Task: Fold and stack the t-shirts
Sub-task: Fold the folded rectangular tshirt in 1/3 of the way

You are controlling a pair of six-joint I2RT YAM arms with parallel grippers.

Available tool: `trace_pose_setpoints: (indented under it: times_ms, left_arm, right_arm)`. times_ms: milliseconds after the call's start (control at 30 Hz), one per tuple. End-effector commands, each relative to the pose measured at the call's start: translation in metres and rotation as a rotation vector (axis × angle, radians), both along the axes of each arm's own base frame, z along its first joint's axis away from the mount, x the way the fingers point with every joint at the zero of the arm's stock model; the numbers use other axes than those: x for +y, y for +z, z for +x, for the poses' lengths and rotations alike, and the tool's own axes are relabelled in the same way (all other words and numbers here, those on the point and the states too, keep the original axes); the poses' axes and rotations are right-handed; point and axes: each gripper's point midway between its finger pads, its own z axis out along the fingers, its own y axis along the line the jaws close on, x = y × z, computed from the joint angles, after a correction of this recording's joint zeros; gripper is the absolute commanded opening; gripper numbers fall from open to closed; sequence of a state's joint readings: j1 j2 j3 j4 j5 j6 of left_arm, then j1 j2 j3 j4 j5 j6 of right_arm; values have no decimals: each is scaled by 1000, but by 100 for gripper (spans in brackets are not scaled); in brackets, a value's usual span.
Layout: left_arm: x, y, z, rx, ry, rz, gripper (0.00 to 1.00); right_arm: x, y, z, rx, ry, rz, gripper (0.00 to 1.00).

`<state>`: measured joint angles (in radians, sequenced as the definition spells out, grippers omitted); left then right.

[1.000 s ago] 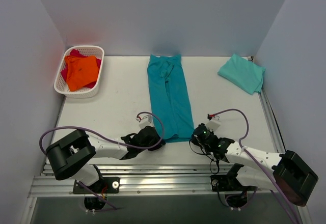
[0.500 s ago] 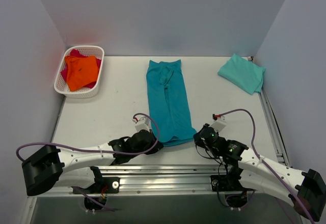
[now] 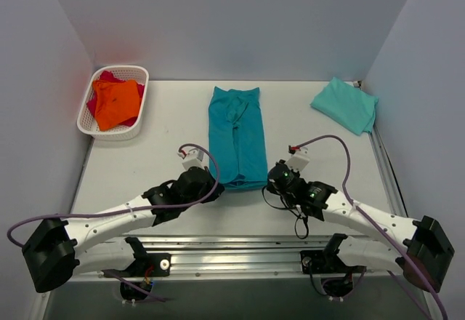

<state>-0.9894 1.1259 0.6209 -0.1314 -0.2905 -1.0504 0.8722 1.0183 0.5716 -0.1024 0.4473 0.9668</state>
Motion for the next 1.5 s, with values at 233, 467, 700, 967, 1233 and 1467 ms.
trace_pose_setpoints:
  times_ms: [233, 467, 700, 967, 1233, 1467]
  left_arm:
    - [20, 38, 67, -115, 85, 11, 2]
    - [23, 40, 107, -123, 118, 7, 2]
    - [27, 34, 151, -119, 161, -20, 2]
    - [26, 35, 236, -166, 163, -2, 2]
    - [6, -33, 332, -71, -17, -53, 86]
    - [28, -11, 348, -153, -15, -91, 94]
  right_arm:
    - [17, 43, 68, -128, -87, -111, 0]
    - [22, 40, 100, -119, -128, -147, 0]
    - [29, 37, 135, -118, -155, -147, 0]
    - [30, 3, 197, -43, -194, -147, 0]
    - [29, -44, 275, 44, -229, -141, 31]
    - [12, -10, 281, -35, -297, -174, 100]
